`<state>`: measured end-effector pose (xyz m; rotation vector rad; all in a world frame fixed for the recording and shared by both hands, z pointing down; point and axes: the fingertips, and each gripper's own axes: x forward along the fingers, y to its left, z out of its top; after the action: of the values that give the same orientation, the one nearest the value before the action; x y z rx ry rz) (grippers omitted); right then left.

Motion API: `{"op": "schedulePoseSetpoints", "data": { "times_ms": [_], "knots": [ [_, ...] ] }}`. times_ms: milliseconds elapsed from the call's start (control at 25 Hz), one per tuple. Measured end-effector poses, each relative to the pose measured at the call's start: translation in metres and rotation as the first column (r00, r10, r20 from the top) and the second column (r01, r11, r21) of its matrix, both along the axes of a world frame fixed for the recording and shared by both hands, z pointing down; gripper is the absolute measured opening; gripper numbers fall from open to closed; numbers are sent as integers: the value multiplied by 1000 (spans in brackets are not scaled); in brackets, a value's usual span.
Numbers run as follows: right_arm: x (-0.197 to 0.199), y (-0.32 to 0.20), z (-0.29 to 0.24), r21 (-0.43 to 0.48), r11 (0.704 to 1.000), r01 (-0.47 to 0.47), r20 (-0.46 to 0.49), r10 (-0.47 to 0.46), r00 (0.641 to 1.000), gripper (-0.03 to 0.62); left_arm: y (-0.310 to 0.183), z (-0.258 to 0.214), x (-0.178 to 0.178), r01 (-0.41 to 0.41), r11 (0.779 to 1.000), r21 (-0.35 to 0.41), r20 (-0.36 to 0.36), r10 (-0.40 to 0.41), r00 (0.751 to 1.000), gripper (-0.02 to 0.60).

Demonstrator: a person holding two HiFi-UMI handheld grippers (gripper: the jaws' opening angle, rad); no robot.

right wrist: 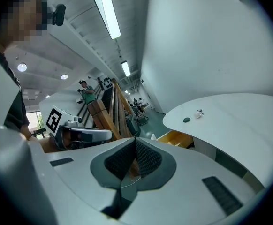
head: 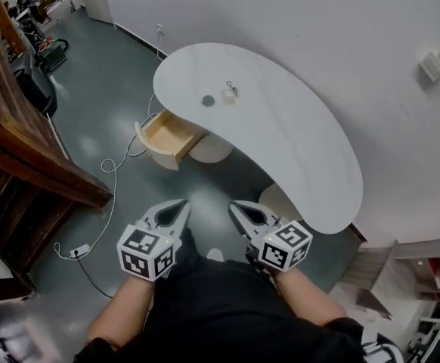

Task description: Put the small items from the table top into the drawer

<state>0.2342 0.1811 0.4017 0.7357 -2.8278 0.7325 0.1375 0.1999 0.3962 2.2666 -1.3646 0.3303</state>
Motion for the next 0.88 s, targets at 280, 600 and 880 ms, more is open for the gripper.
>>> {"op": "schedulePoseSetpoints", "data": {
  "times_ms": [280, 600, 880],
  "knots": [
    [-31, -60, 0, 14, 1000, -5, -41, 5, 999, -3, -68, -5, -32, -17, 999, 36, 22, 16, 1000, 15],
    [-86, -140, 0, 22, 1000, -18, -90, 20, 996, -3, -153, -2, -88, -33, 999, 26, 28, 33, 999, 15],
    [-127, -194, 8, 27, 997, -72, -143, 75, 987, -3, -208, 5, -132, -106, 994, 20, 61, 104, 993, 15]
  ]
}}
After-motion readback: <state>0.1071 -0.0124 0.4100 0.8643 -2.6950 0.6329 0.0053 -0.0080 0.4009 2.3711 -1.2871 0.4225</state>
